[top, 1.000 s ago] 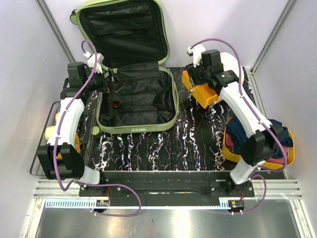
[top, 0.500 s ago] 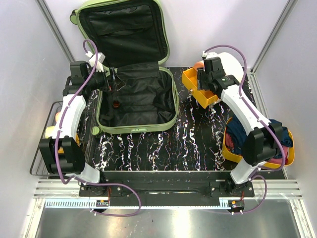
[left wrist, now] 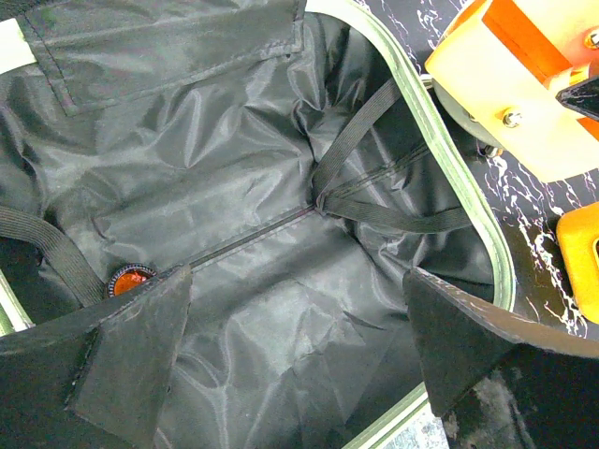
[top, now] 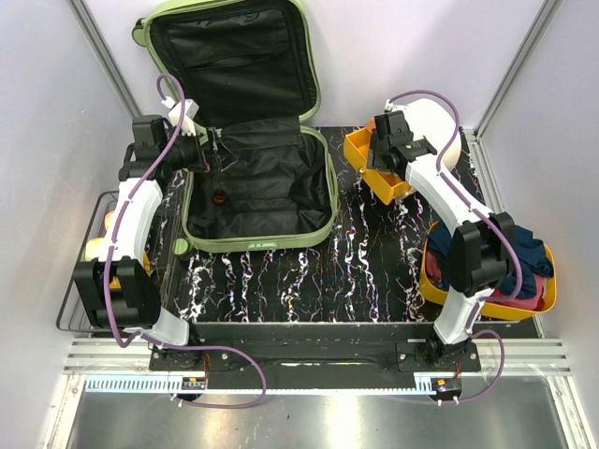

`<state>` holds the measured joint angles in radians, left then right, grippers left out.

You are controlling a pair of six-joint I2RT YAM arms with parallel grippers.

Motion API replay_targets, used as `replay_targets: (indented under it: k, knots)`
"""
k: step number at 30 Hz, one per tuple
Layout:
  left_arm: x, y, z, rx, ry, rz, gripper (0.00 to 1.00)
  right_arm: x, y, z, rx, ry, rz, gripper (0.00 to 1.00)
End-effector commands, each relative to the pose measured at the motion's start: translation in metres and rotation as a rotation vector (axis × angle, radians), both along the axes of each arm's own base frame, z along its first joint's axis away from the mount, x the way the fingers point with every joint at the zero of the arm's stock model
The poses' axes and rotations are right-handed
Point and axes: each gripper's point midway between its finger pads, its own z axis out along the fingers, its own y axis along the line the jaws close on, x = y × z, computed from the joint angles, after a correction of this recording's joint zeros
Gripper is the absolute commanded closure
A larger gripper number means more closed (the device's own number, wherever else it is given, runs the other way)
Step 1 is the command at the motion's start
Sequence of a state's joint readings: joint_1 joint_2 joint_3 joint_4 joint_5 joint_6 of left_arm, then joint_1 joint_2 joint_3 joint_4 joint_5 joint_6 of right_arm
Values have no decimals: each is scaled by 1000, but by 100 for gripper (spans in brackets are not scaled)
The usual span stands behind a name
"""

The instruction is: Open, take out, and arrange the luggage

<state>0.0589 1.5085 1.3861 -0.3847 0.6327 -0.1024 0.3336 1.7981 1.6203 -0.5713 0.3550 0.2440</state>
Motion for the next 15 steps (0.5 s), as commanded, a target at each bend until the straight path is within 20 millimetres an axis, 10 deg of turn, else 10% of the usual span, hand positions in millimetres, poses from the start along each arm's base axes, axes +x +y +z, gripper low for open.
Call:
replay_targets:
  k: [1, 6, 15]
  knots:
    - [6, -1, 28, 15, -107, -14, 1, 22, 2, 31, 37, -113, -57, 64]
    - [8, -2, 29, 13, -106, -17, 1, 21, 5, 39, 56, -121, -49, 22]
    - [9, -4, 31, -5, -101, -30, 1, -6, 54, 65, 199, -114, 282, 26]
